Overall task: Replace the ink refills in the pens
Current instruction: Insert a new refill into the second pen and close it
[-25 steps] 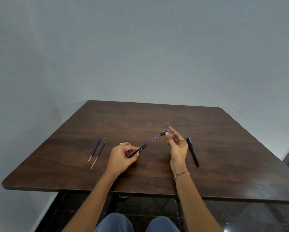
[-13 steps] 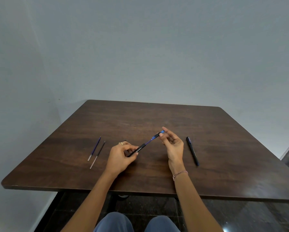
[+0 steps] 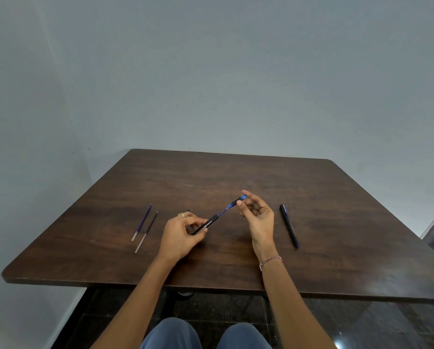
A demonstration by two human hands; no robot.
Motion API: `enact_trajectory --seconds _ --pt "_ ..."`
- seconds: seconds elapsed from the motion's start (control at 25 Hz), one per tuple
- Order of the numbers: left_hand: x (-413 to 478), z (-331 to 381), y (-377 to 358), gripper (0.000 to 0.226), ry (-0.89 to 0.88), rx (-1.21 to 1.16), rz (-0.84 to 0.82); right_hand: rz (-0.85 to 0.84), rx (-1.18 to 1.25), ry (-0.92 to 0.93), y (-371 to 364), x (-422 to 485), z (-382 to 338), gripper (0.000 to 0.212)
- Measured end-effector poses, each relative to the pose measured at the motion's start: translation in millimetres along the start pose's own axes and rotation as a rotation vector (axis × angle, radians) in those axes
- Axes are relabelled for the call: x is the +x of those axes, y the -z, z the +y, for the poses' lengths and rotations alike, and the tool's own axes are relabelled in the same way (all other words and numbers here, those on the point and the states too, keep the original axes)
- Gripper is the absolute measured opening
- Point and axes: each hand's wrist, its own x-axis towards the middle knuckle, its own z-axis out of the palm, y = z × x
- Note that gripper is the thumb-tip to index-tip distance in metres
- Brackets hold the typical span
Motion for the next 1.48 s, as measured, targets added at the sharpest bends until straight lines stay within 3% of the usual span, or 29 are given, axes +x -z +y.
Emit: enact_trajectory --seconds 0.24,0.4,0.6,0.84,1.04,1.24,1.48 --pt "-0.1 1.0 0.6 0.035 -0.007 -0.021 -0.004 -0.180 -0.186 0.068 -3.5 -3.8 4.5 0.030" --pt "0.6 0.0 0.1 0.036 -0.008 -0.011 0.000 -0.203 -0.084 -0.002 -3.1 -3.4 3.4 0.027" --pt "1.1 -3.1 -0.6 0.039 -0.037 -0.035 -0.003 -0.356 0.192 -0.145 -1.6 -5.4 2.6 0.026" --pt "0.5 -3.6 -1.1 0.038 -0.062 -0.049 -0.016 -0.323 0.189 -0.157 -2.0 -5.2 1.7 0.029" --pt "0.7 -4.2 -0.5 0.031 -0.054 -0.077 -0.054 -0.238 0.024 -0.077 -4.6 -4.4 3.0 0.024" --pt "0.3 -3.4 -0.7 0.031 -0.035 -0.124 -0.054 -0.448 0.285 -0.173 -2.3 -5.0 1.6 0.054" --pt "0.6 -2.1 1.0 0.030 -0.030 -0.161 -0.120 -0.383 0.197 -0.185 -3.1 -5.1 3.6 0.040"
